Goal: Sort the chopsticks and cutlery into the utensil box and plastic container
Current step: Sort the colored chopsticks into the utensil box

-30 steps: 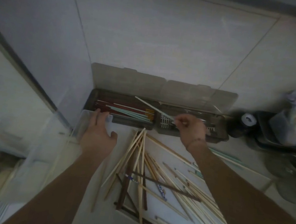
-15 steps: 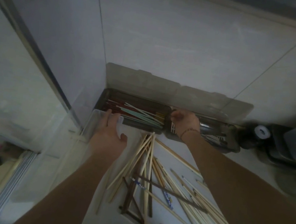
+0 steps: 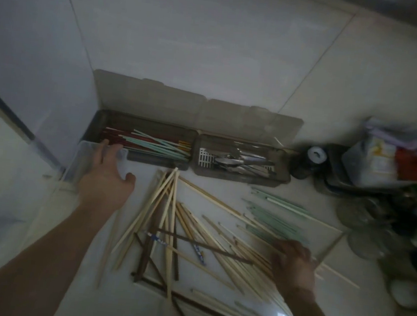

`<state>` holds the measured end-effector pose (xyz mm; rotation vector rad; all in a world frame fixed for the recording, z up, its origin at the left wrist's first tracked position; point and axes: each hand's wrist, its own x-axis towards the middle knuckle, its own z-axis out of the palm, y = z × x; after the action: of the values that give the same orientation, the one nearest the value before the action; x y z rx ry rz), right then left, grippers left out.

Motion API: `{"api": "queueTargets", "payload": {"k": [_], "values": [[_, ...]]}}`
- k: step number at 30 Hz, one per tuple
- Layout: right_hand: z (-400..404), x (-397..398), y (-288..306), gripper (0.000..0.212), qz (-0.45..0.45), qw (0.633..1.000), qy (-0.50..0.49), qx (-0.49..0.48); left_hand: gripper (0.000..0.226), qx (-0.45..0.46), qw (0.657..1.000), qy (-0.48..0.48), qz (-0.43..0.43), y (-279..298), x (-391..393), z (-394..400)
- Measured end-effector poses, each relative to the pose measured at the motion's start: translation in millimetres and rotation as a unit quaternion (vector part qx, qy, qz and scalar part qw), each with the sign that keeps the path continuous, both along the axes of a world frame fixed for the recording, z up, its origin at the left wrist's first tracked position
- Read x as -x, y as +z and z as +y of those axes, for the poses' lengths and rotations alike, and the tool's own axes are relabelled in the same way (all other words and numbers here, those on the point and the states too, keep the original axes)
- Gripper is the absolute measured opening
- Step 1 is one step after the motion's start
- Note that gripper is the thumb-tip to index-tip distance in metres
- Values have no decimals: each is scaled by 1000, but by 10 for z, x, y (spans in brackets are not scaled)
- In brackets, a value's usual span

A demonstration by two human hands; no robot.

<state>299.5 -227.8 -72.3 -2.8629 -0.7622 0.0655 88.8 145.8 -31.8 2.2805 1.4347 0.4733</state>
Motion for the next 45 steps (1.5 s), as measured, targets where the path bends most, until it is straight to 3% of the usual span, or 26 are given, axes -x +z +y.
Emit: {"api": "queueTargets", "payload": {"k": [4, 10, 14, 18, 21, 25, 30, 34, 38, 45], "values": [[-42, 186, -64, 36, -44, 999, 20, -10, 71, -20, 1000, -9, -4, -52, 14, 21], [-94, 276, -61, 28, -14, 998, 51, -30, 68, -22, 1000, -7, 1, -27, 1, -3], [-125, 244, 34, 34, -20, 999, 15, 21, 70, -22, 1000, -7, 9, -36, 4, 12], [-19, 269, 61, 16, 28, 998, -38, 34, 72, -25, 1000, -10, 14, -50, 13, 23], [26, 283, 68, 20, 29, 997, -57, 47, 70, -24, 1000, -7, 7, -25, 12, 14], [124, 298, 171, 25, -35, 997, -12, -70, 75, -32, 999, -4, -1, -24, 34, 14], [883, 117, 472, 8, 64, 976, 34, -207, 72, -38, 999, -3, -4, 12, 35, 2], [1685, 50, 597, 12, 91, 958, 129, -239, 70, -8, 1000, -4, 7, 35, 40, 7], [2431, 132, 749, 20, 85, 951, 228, -194, 70, -11, 1000, -2, -4, 48, 42, 14], [3171, 255, 725, 17, 76, 975, 201, -56, 69, -22, 1000, -5, -22, 23, 58, 11]]}}
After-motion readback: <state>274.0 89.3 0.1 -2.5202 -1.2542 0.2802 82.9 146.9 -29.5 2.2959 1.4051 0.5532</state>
